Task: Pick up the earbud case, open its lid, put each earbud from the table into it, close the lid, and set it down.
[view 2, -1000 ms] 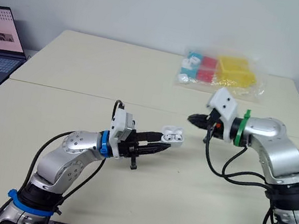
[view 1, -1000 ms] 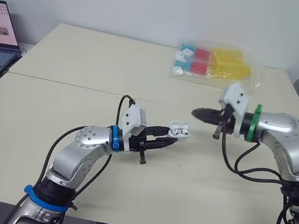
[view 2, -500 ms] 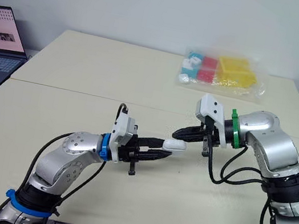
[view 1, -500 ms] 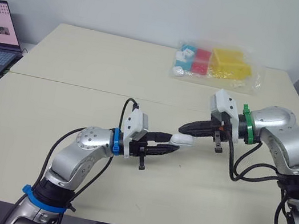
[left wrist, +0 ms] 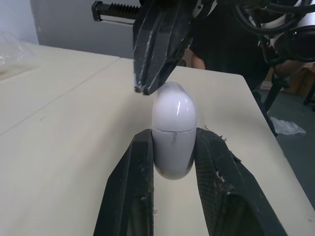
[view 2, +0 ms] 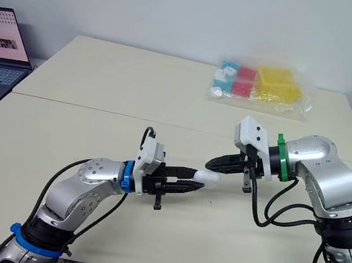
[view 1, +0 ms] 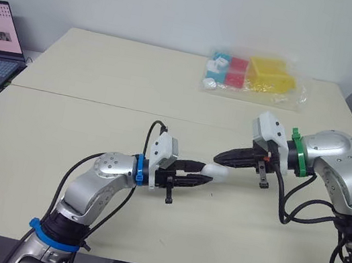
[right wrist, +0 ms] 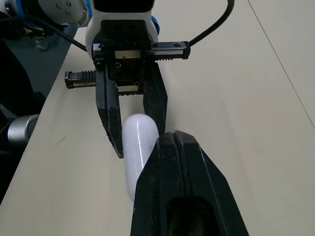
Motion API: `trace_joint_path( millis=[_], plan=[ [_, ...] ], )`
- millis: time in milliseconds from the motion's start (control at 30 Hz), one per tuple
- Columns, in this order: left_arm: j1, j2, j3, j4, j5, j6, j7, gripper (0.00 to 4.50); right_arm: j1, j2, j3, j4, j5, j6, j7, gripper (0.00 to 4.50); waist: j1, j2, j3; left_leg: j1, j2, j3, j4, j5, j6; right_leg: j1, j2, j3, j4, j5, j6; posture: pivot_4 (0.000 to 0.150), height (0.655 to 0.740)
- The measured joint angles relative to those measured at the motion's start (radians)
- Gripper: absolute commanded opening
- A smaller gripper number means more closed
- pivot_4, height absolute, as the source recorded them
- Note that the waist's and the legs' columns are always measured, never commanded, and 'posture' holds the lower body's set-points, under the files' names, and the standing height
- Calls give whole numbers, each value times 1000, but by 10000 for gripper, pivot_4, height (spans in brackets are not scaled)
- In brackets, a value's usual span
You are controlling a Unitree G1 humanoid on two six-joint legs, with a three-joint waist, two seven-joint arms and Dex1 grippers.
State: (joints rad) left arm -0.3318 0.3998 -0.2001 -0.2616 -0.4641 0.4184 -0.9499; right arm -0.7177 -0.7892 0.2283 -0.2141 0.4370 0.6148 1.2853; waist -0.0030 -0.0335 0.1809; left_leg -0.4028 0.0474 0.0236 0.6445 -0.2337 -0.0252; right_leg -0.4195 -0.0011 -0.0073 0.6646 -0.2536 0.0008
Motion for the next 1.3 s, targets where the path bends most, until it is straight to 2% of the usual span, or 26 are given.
trace_joint_path(
  millis=[167, 333, 433, 600, 867, 933, 967, 1167, 1267, 1300],
  plan=[
    [-37, -36, 37, 15, -77, 161, 80, 7976, 22, -31, -30, -8, -26, -16, -26, 0, 0, 0, 0, 0, 0, 0, 1, 0, 0, 0, 0, 0, 0, 0, 0, 1500, 7389],
    [-85, -25, 75, 30, -128, 312, 128, 7976, 158, -94, -60, -50, -55, -37, -58, 0, 2, 0, 0, 0, -1, 0, 0, 0, 0, 1, 0, 0, -1, 0, 1, 1500, 7389],
    [-126, -55, 80, 105, -153, 456, 193, 7976, 250, -123, -109, -111, -82, -78, -101, 0, 2, 0, 0, 0, -1, 0, 1, 0, 0, 1, 0, -1, 0, 0, 1, 1500, 7389],
    [-230, -124, 129, 285, -189, 698, 316, 7976, 361, -82, -148, -251, -102, -60, -234, 0, -5, 0, 0, 2, -1, -1, 1, 0, 0, 2, 1, -1, 2, 0, 1, 1500, 7389],
    [-292, -124, 154, 412, -195, 790, 328, 7976, 383, -72, -147, -337, -95, 29, -312, 0, -5, 0, 0, 2, -1, -1, 1, 0, -1, 2, 0, -1, 1, 0, 1, 1500, 7389],
    [-293, -108, 150, 422, -193, 794, 312, 15233, 388, -70, -147, -341, -92, 36, -316, 0, -7, 0, 0, 3, -1, 0, 1, 0, -1, 2, 0, -1, 2, 0, 1, 1500, 7389],
    [-293, -95, 141, 423, -187, 794, 305, 17188, 388, -70, -148, -343, -90, 42, -318, 0, -8, 0, 0, 3, -1, 0, 1, 0, -1, 2, 1, -1, 2, 0, 1, 1500, 7389],
    [-269, -20, 115, 392, -172, 754, 236, 36040, 390, -77, -147, -353, -67, 64, -321, 0, -12, 0, 0, 4, 0, -1, 1, 0, -1, 4, 0, 0, 2, 1, 1, 1500, 7389],
    [-192, 163, 11, 276, -109, 591, 107, 43772, 395, -106, -152, -358, -58, 64, -302, 0, -29, 0, 0, 6, 1, -1, 0, 0, -1, 4, 0, 2, 2, 0, -1, 1500, 7389],
    [-162, 228, -10, 247, -71, 510, 62, 44814, 397, -116, -157, -357, -54, 63, -295, 1712, -31, 0, 0, 8, 2, -1, -1, 0, -1, 5, -1, 3, 2, 0, -2, 1500, 7389]
  ],
)
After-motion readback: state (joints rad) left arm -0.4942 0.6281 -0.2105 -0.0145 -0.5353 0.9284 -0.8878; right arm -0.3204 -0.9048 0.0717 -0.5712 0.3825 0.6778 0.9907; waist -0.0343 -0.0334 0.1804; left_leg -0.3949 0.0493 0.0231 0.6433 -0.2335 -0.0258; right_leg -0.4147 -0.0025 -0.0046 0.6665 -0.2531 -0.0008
